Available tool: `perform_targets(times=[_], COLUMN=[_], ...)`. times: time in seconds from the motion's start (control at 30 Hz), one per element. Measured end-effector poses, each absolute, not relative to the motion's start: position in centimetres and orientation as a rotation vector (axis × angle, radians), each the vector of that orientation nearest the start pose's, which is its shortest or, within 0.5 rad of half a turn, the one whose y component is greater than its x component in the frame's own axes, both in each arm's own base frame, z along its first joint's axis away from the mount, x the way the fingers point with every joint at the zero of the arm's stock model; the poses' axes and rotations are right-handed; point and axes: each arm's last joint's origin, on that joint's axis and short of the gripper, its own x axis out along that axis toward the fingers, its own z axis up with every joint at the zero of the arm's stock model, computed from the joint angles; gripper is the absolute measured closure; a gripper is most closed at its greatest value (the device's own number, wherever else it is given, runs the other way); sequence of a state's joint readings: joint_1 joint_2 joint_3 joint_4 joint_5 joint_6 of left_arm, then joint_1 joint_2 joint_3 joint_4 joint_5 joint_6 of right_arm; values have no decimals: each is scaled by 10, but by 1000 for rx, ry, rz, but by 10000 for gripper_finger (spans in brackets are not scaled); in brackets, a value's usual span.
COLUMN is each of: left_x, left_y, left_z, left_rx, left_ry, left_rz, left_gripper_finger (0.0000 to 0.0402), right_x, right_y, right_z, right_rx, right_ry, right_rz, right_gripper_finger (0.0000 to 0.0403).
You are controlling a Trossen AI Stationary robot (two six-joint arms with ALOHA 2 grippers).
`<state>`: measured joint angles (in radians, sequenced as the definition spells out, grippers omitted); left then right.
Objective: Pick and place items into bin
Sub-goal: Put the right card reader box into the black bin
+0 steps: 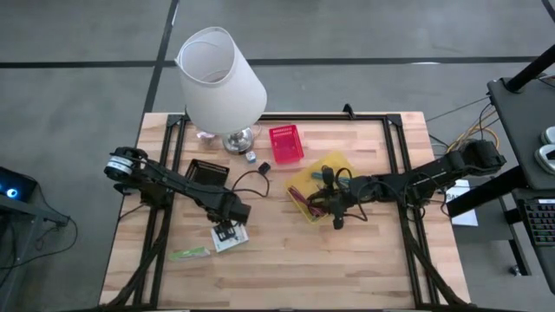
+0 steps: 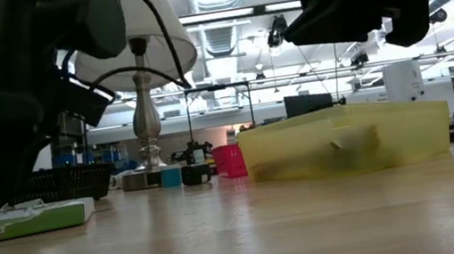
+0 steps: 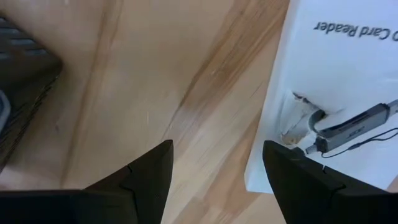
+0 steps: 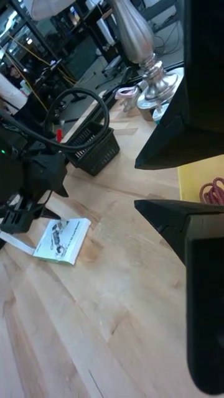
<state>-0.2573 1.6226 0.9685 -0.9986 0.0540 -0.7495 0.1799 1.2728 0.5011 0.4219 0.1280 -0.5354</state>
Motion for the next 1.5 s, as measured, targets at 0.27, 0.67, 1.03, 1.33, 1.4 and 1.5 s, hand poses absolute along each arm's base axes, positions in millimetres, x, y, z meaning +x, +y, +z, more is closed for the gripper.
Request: perform_targets(times=[0.27,0.67,1.03,1.33,1.4,1.5], left_x=[250,256,260,267,267,266], left_y=[-68,-69,-66,-70,-71,-71], left_z=[170,171,172,173,173,175], left_rx=[-385,-368,-259,-276,-292,-303], left_ry=[1615,1563,1485,1440,1449,1455], left_rz=[351,286,294,194,176,148], left_gripper_finger=[171,171,171,171,171,171], right_x=[247,247,247,247,247,247], right_y=[41,41,41,41,41,41], right_z=[195,195,195,195,195,195], right_rx=[-584,-584,-598,-598,-599,-600], right_ry=[325,324,324,323,324,323], right_rz=[141,141,143,143,143,144], right_gripper_finger=[332,328,330,334,335,337])
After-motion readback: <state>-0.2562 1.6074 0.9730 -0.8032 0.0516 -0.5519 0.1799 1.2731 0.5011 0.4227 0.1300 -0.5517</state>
